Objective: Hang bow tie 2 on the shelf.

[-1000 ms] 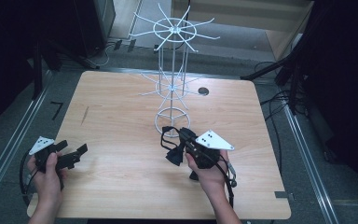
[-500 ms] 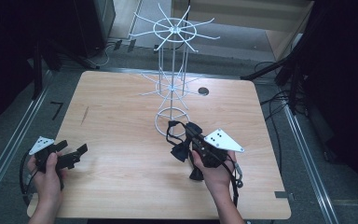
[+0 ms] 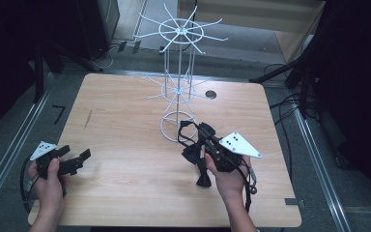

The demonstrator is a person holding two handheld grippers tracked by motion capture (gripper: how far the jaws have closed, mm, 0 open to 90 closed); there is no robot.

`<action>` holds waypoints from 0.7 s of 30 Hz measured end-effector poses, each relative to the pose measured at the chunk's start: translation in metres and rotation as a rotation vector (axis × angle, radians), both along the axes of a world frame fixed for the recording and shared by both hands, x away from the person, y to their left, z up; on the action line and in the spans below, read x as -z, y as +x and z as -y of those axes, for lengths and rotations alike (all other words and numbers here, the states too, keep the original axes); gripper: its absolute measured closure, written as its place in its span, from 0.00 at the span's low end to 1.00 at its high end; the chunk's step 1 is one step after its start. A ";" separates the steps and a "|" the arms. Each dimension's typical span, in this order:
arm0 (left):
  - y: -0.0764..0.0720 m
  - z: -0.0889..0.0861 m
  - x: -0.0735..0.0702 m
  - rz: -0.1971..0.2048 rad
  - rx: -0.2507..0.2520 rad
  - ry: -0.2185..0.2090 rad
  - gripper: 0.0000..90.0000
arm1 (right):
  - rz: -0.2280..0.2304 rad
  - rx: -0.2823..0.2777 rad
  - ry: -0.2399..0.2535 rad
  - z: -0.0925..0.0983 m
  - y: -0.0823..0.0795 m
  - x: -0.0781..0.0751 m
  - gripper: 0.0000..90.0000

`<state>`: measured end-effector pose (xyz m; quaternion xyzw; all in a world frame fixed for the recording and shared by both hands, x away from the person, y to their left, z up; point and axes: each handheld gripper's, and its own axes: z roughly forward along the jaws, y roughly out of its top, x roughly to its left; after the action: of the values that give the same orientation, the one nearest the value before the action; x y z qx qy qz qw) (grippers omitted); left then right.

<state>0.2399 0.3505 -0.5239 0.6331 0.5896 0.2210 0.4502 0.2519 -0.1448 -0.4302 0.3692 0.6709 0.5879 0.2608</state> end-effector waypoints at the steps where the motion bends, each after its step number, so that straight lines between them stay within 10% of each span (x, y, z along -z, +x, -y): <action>1: 0.000 0.000 0.000 0.000 0.001 0.000 0.09 | 0.001 0.000 0.002 0.000 0.000 -0.001 0.98; 21: 0.000 0.000 0.000 0.002 -0.003 0.001 0.09 | 0.025 0.004 0.045 0.007 0.001 -0.015 0.98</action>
<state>0.2397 0.3502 -0.5239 0.6324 0.5897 0.2228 0.4501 0.2532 -0.1515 -0.4152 0.3691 0.6535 0.6066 0.2619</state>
